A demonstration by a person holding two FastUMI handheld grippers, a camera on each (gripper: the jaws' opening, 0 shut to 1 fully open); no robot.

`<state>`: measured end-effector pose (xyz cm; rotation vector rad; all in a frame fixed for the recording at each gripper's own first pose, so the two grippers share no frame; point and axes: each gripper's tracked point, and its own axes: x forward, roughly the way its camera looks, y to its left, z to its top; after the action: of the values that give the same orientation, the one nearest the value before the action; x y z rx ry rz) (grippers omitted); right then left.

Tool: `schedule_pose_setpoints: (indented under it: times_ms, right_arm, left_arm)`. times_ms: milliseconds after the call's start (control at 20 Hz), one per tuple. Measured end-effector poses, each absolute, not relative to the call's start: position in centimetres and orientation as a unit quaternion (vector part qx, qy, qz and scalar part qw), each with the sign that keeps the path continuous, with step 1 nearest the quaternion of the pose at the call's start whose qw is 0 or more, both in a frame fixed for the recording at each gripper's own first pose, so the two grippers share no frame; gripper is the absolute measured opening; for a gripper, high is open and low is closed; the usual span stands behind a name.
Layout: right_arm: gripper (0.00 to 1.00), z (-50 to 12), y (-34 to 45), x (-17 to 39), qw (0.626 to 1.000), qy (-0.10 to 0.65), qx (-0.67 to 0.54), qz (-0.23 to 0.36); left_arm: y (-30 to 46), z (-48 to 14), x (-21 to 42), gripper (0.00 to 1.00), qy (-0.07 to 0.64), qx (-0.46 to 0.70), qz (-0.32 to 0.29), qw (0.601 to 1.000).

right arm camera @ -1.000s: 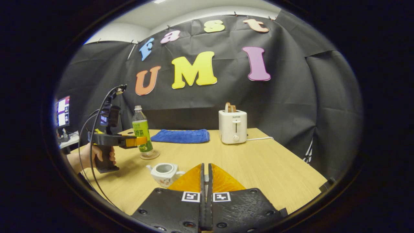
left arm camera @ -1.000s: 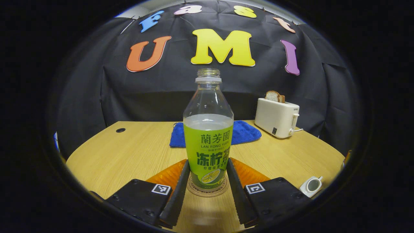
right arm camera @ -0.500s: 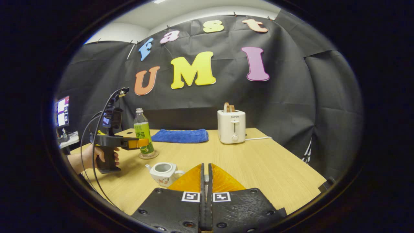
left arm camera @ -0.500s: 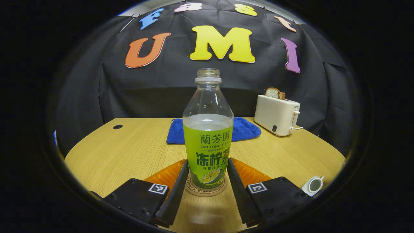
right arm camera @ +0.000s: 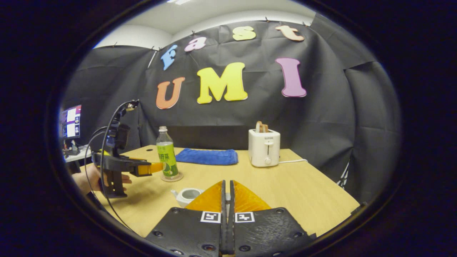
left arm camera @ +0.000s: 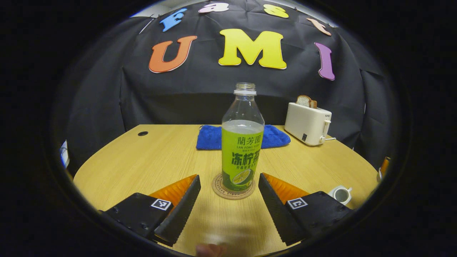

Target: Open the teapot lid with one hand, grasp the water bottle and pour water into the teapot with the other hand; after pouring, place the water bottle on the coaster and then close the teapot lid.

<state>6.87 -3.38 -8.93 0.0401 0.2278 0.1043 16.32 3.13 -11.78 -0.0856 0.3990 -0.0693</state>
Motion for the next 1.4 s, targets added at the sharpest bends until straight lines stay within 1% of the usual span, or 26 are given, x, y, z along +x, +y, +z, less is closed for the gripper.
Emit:
schedule_pose_setpoints:
  times_ms: [300,500,750,950,1400]
  right_arm:
    - [0.00,-7.6,1.4,10.1,0.989,0.098,0.013,0.110]
    - [0.00,-9.2,3.9,11.9,0.984,0.108,0.012,0.141]
    - [0.00,-12.4,5.4,13.3,0.979,0.131,0.006,0.154]
    - [0.00,-13.4,5.8,13.4,0.978,0.133,-0.006,0.159]
    - [0.00,-15.3,5.5,13.1,0.978,0.143,0.005,0.153]
  left_arm:
    - [6.9,-8.6,9.4,1.00,0.167,-0.050,0.003,0.985]
    - [8.5,-7.0,6.3,1.00,0.144,-0.047,0.024,0.988]
    - [9.6,-5.7,4.1,1.00,0.121,-0.024,0.046,0.991]
    - [10.1,-5.5,3.1,1.00,0.116,-0.018,0.057,0.992]
    - [9.2,-5.0,2.8,1.00,0.111,-0.014,0.045,0.993]
